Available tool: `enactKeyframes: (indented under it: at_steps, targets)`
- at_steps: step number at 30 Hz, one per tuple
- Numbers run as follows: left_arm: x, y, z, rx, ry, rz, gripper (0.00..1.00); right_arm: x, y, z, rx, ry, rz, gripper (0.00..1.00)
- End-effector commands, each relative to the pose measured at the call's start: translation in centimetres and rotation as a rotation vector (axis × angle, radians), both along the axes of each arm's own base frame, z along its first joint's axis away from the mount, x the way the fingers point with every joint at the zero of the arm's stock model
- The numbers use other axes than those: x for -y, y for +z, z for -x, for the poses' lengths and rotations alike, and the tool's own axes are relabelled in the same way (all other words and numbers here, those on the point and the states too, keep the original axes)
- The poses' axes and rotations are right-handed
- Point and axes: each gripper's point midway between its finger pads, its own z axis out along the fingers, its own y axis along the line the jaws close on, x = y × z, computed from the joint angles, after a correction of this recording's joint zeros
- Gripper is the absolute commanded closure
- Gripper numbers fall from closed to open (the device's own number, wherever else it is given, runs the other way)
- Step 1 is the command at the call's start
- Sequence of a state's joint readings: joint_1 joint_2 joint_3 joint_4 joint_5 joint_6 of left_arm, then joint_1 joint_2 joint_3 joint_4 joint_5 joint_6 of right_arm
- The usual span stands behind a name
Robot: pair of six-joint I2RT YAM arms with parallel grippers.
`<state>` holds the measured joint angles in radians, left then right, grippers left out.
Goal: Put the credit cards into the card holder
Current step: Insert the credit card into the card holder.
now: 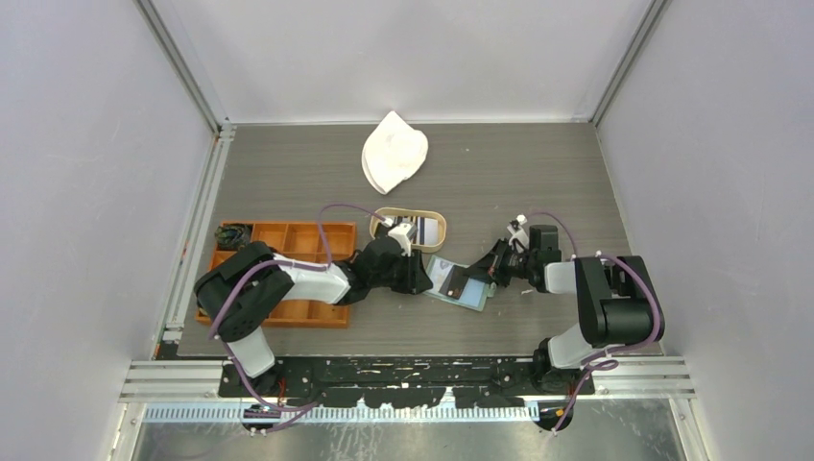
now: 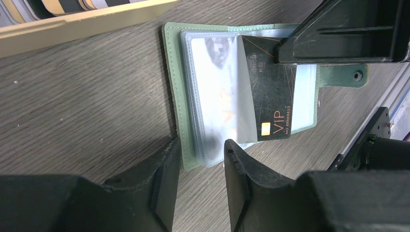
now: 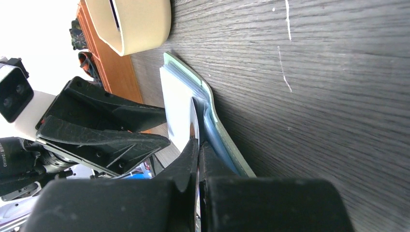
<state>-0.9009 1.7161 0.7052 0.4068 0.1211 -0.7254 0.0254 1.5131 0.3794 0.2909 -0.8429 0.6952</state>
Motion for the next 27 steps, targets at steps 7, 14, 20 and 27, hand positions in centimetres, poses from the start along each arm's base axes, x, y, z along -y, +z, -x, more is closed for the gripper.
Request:
enactKeyframes:
  at_steps: [7, 14, 20, 27]
  targets:
    - [1.2, 0.3, -0.2, -0.002, -0.028, 0.016, 0.61, -0.6, 0.4, 0.1, 0.01, 0.04, -0.002, 0.9]
    - [1.7, 0.4, -0.2, -0.007, -0.041, 0.021, 0.62, -0.9, 0.4, -0.6, 0.032, 0.075, -0.004, 0.9]
    - [1.9, 0.5, -0.3, -0.011, -0.047, 0.024, 0.62, -1.5, 0.5, -0.9, 0.042, 0.125, -0.02, 0.89]
    - [2.2, 0.6, -0.4, -0.012, -0.049, 0.027, 0.62, -2.3, 0.8, -1.4, 0.042, 0.171, -0.039, 0.86]
